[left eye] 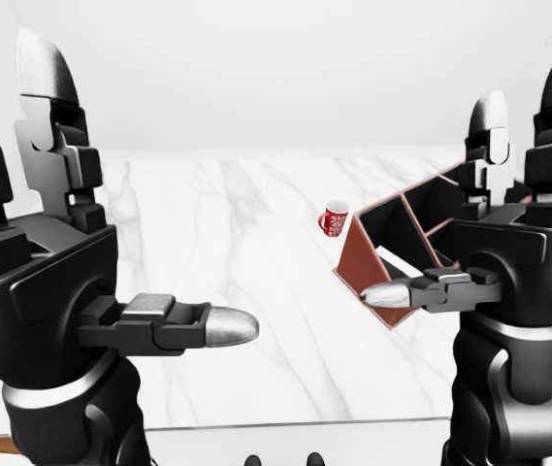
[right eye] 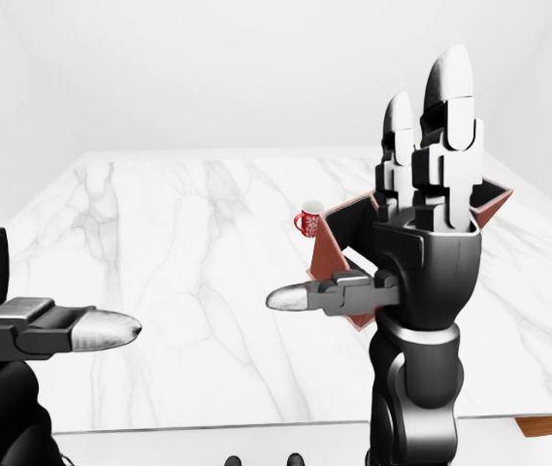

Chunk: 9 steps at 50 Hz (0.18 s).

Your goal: Pick up the book and place it in the left compartment of the caddy.

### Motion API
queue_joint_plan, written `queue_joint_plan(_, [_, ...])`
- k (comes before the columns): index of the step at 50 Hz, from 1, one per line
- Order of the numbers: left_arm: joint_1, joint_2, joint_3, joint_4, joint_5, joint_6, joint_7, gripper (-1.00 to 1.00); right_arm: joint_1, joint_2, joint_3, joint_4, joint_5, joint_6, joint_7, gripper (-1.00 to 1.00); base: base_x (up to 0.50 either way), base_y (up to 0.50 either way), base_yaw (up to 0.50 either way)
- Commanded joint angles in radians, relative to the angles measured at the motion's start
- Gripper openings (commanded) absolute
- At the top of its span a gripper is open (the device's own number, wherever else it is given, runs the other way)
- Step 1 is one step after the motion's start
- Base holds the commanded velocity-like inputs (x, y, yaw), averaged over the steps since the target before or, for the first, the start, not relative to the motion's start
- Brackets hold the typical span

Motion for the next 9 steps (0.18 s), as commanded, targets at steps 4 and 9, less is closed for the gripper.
queue_joint_plan(4, [-0.039,0.031,0.017,-0.050,-0.046,0.000,0.034,1.00,0.036,0.012,0.019,-0.074,0.002,0.000,0.010,1.00,0.00,0.00,0.00])
queue_joint_plan(9, [-0.041,0.028,0.023,-0.050,-0.041,0.000,0.027,1.00,0.057,0.015,0.016,-0.089,0.007,0.000,0.019,1.00,0.00,0.00,0.00])
